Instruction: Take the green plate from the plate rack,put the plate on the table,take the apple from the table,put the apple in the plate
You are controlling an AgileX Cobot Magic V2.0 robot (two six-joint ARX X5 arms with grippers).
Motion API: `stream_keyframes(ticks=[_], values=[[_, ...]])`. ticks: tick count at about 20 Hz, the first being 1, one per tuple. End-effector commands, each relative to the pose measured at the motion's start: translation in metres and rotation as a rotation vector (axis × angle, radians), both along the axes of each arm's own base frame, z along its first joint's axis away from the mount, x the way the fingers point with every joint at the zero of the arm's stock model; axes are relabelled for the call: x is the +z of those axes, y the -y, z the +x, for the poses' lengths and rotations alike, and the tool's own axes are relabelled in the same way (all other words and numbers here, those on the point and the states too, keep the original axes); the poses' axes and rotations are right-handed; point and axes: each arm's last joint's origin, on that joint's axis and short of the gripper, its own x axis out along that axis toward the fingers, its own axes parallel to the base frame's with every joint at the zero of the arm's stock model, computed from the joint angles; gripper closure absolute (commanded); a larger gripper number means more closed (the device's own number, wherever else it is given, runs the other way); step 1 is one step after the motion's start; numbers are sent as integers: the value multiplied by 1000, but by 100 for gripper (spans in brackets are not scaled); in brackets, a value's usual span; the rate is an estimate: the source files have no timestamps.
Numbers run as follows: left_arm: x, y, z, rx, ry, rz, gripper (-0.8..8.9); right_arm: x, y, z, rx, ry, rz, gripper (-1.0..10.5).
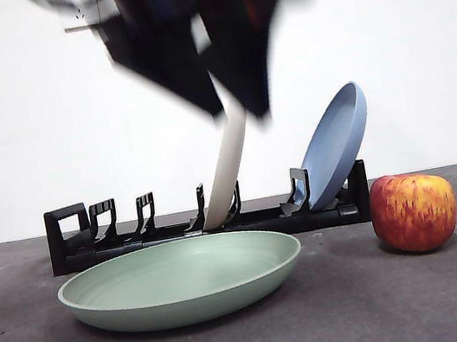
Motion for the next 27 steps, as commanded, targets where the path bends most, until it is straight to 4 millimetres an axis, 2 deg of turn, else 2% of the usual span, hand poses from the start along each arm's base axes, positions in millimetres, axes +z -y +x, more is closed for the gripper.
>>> stream_keyframes(ticks=[1, 3, 6, 9, 12, 15, 17, 20, 24, 27], values=[[45, -33, -13, -33, 66, -146, 584, -3, 4, -9, -4, -40, -93, 568], [83, -72, -29, -96, 120, -296, 584, -2, 8, -26, 1, -58, -97, 568], [116, -130, -56, -180, 194, -440, 585, -4, 15, -55, -23, -46, -65, 568], [126, -180, -80, -141, 251, -495, 585, -26, 17, -84, -22, -86, -45, 568], [122, -212, -103, -100, 224, -517, 585, -67, 13, -99, -3, -200, -55, 568], [107, -225, -115, -86, 53, -487, 585, -106, 6, -90, -15, -238, -41, 568], [98, -228, -119, -94, -62, -453, 585, -122, 0, -77, -17, -244, -43, 563], [92, -229, -123, -118, -164, -425, 585, -137, -9, -53, -6, -261, -72, 545], [89, -231, -125, -98, -224, -432, 585, -149, -18, -27, 7, -253, -113, 417], [87, -233, -126, -71, -256, -427, 586, -160, -26, -9, 11, -259, -119, 407]])
